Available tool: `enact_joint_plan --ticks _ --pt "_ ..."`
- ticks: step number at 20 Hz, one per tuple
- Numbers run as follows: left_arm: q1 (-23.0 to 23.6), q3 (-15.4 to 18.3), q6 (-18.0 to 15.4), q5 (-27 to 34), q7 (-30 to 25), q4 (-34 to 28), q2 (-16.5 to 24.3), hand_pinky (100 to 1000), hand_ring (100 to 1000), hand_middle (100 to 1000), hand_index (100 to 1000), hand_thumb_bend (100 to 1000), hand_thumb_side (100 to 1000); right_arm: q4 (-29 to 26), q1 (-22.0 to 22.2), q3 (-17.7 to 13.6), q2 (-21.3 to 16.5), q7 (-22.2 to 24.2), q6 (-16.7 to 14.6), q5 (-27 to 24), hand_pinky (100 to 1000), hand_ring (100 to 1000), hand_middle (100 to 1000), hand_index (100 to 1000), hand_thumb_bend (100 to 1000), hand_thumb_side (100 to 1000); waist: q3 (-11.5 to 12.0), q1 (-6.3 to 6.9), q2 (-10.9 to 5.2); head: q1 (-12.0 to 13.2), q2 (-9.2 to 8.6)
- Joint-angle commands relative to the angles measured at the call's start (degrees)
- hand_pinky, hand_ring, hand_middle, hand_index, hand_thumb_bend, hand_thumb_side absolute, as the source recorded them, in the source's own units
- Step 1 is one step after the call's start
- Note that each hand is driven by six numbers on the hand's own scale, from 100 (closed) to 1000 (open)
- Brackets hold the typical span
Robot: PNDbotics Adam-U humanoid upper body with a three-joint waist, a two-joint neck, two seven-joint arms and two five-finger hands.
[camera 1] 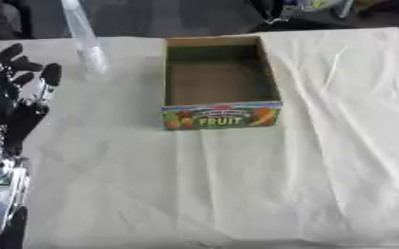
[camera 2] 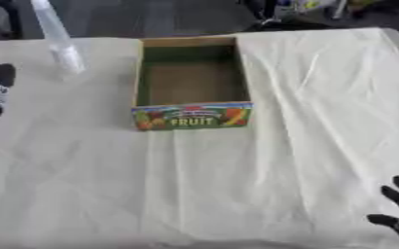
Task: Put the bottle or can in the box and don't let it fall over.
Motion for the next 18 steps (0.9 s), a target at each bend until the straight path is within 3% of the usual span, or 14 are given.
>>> enact_joint_plan --ticks 1,10,18 --pt "-1.2 0.6 0.8 2.3 0.9 0.0 6.2 862 904 578 858 658 482 -1.3 0.0 0.1 -0.4 0.1 0.0 0.4 778 1000 1000 1000 100 470 -0.1 0.08 -0.99 -0.4 -0.81" --pt "-8.0 -0.3 2.3 10.7 2.0 17.1 22.2 863 908 571 854 710 462 -1.3 -0.1 0.5 -0.5 0.6 0.3 0.9 778 1000 1000 1000 100 470 -0.9 0.48 -0.87 -0.8 -2.08" --pt "-16.1 -4.9 -0.6 19.7 0.7 34.9 32.4 867 912 567 853 740 455 -1.1 -0.5 0.9 -0.8 0.9 0.6 1.0 778 1000 1000 1000 100 470 -2.2 0.99 -0.79 -0.8 -2.56"
